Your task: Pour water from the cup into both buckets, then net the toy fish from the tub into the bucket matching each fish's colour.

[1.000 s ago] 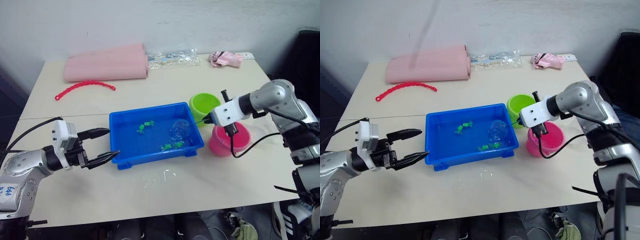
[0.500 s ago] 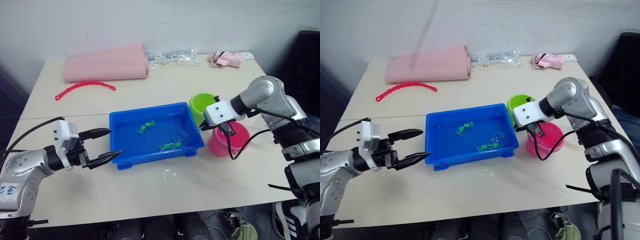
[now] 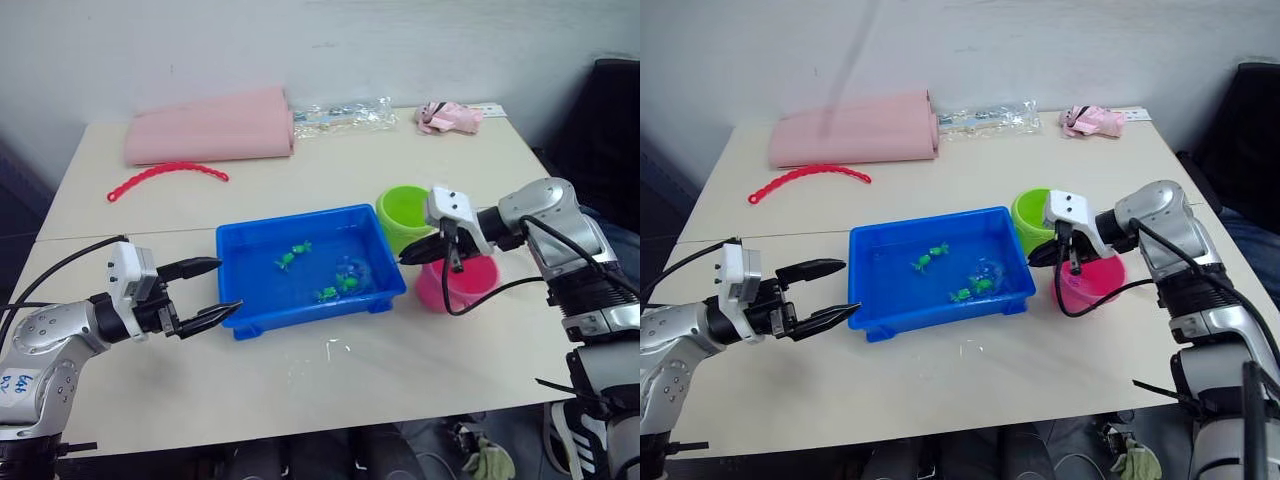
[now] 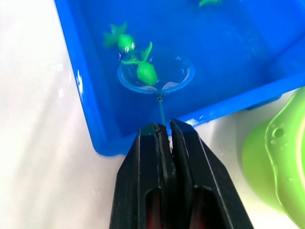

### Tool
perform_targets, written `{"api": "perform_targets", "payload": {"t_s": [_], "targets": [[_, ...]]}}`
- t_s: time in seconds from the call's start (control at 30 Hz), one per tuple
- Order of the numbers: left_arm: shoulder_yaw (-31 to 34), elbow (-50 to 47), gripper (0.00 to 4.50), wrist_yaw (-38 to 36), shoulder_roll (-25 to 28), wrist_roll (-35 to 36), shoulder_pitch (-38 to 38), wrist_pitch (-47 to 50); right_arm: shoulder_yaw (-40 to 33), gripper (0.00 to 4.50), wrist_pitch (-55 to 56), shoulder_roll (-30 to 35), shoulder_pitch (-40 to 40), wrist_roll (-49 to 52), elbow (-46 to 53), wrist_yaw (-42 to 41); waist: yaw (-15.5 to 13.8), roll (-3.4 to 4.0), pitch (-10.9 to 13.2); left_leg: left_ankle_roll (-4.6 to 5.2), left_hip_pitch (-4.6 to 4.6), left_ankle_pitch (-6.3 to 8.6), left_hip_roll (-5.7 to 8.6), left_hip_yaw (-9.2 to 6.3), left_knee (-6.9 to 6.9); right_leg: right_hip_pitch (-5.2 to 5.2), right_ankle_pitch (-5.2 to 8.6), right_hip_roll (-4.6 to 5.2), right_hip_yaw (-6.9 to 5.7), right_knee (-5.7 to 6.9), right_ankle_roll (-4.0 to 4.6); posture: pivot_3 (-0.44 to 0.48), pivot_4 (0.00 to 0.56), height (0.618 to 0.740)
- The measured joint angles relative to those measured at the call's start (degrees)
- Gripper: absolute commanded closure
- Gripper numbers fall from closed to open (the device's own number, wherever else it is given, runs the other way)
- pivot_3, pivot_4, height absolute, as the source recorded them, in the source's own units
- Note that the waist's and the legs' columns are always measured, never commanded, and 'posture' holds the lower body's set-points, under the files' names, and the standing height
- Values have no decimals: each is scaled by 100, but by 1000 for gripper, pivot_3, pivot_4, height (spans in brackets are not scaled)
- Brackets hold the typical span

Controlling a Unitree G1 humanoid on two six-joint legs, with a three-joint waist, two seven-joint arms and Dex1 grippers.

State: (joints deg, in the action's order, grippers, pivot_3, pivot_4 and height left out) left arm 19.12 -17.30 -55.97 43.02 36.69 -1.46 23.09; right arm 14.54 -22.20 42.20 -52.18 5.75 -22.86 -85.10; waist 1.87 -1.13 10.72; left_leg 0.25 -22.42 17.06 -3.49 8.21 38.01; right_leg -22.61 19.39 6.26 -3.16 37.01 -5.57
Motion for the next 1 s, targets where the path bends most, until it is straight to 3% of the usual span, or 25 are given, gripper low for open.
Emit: {"api": "perform_targets", "payload": {"t_s": [0.23,0.43,0.77,1.0], "targets": [[-32,13,30,-8,-9,-1,-54,-2,-308,4500,65,66,426,222,-1,88,-2,0,0,2,0,3,1,8,-1,-3,0,-2,6,-2,0,0,150,740],[-50,43,30,124,-210,161,-334,119,-1243,4500,-170,209,1219,911,795,358,-28,0,0,3,1,4,0,6,-1,1,-1,-3,6,-3,-2,0,150,740],[-121,134,30,934,-689,852,-1478,1026,-2763,4500,-298,224,2596,1794,2407,1566,-35,-1,0,2,4,3,1,8,2,4,-3,-28,13,-1,-7,0,150,740],[-650,496,30,1348,-1088,681,-2362,1043,-3041,4500,684,355,2547,1252,2011,2499,-28,-1,0,1,8,2,-7,23,5,2,-6,-60,31,-4,-11,0,150,740]]}}
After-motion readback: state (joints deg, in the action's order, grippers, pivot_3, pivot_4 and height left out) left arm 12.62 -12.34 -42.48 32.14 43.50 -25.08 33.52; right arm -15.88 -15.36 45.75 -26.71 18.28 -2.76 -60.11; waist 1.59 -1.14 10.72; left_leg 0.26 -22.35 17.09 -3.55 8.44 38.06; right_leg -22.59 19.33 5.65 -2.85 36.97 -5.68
